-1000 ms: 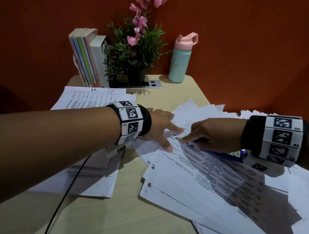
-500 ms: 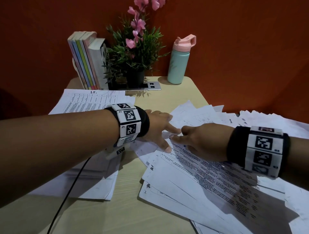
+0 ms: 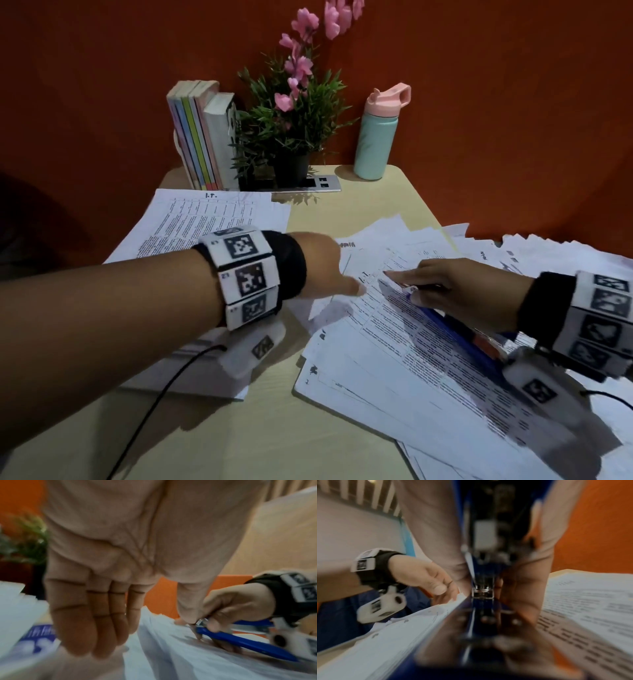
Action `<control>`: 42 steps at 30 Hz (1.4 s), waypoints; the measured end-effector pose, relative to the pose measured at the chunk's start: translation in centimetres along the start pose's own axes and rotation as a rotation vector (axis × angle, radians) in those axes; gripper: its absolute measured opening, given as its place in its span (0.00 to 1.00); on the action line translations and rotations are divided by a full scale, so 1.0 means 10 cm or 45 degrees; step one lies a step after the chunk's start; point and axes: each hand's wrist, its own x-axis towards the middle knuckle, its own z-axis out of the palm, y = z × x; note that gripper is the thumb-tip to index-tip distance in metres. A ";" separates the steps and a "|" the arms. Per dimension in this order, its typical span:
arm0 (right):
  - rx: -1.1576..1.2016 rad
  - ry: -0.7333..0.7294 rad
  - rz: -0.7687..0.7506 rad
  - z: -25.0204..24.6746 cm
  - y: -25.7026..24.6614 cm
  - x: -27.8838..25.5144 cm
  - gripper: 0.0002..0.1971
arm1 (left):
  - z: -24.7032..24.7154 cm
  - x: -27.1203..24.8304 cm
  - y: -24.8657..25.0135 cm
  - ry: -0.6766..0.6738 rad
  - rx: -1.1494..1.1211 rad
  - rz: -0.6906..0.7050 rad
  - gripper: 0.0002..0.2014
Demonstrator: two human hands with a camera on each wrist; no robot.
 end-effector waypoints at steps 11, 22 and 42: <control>-0.056 -0.010 -0.025 -0.04 -0.11 -0.06 0.22 | 0.22 -0.23 0.18 -0.208 -0.270 -0.139 0.16; 0.095 -0.055 -0.179 -0.20 -0.34 -0.39 0.20 | -0.83 -0.08 0.22 0.105 0.309 0.114 0.15; -0.570 -0.243 -0.430 -0.03 -0.45 -0.03 0.25 | 0.16 -0.10 -0.07 -0.105 0.420 0.324 0.42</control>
